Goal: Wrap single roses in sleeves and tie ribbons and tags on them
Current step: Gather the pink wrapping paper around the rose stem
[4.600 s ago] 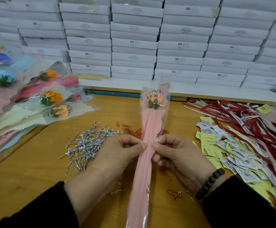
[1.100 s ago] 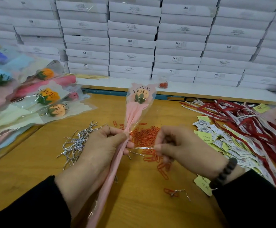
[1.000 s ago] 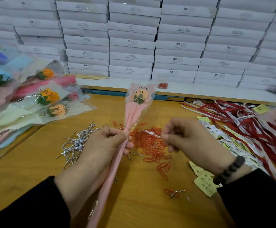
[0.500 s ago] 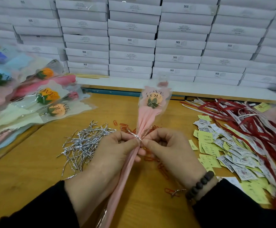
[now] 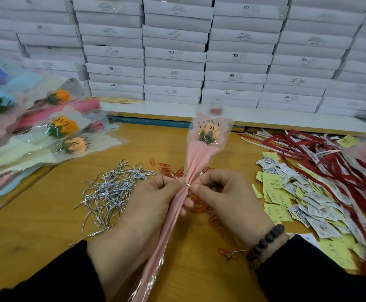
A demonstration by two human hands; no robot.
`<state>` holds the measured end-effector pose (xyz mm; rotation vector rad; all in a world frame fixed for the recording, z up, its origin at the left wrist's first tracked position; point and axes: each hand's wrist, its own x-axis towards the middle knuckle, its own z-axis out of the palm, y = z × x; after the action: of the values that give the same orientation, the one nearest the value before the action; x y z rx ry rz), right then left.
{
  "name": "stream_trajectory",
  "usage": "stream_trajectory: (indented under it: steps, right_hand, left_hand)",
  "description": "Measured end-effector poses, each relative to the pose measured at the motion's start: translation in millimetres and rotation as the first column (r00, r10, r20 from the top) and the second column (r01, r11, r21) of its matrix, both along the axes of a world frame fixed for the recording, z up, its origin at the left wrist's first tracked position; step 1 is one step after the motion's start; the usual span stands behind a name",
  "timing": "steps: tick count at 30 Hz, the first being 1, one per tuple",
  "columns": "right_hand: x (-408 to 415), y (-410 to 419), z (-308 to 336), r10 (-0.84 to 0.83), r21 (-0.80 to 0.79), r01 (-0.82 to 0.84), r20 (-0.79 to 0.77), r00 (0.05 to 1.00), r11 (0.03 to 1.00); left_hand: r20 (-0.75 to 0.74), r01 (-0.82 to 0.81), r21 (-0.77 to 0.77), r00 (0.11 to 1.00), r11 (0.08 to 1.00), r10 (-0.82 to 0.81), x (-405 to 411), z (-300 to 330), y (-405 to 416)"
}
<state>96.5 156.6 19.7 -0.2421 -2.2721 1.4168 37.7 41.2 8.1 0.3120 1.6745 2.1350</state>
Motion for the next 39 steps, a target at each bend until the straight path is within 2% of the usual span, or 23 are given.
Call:
stream_trajectory:
  steps: [4, 8, 15, 22, 26, 39]
  right_hand:
    - [0.1, 2.1, 0.9, 0.044, -0.208, -0.030, 0.067, 0.997, 0.978]
    - [-1.7, 1.5, -3.0, 0.080, -0.433, -0.015, 0.131, 0.988, 0.901]
    - [-4.3, 1.0, -7.7, 0.175, -0.605, -0.048, 0.152, 0.973, 0.795]
    - [-3.7, 0.2, -6.8, 0.102, -0.460, -0.069, 0.047, 0.994, 0.885]
    - [-2.4, -0.2, -6.5, 0.090, -0.435, -0.061, 0.046, 0.995, 0.899]
    - [-1.3, 0.6, -7.0, 0.072, -0.337, -0.058, 0.028, 0.997, 0.940]
  left_hand:
    - [-0.002, -0.024, 0.001, 1.000, 1.000, 0.024, 0.1, -0.2, 2.2]
    - [-0.004, -0.036, 0.014, 0.999, 0.999, 0.036, 2.5, 1.0, 2.7]
    - [0.047, -0.004, 0.037, 0.999, 0.999, 0.002, 2.6, 1.5, 3.9]
    - [0.111, 0.015, 0.081, 0.993, 0.997, -0.024, 1.4, 3.7, 3.2]
    - [0.134, -0.015, 0.119, 0.991, 0.993, -0.001, 1.2, 4.3, 3.5]
    - [0.101, 0.061, 0.057, 0.993, 0.996, -0.067, 2.5, 4.3, 0.1]
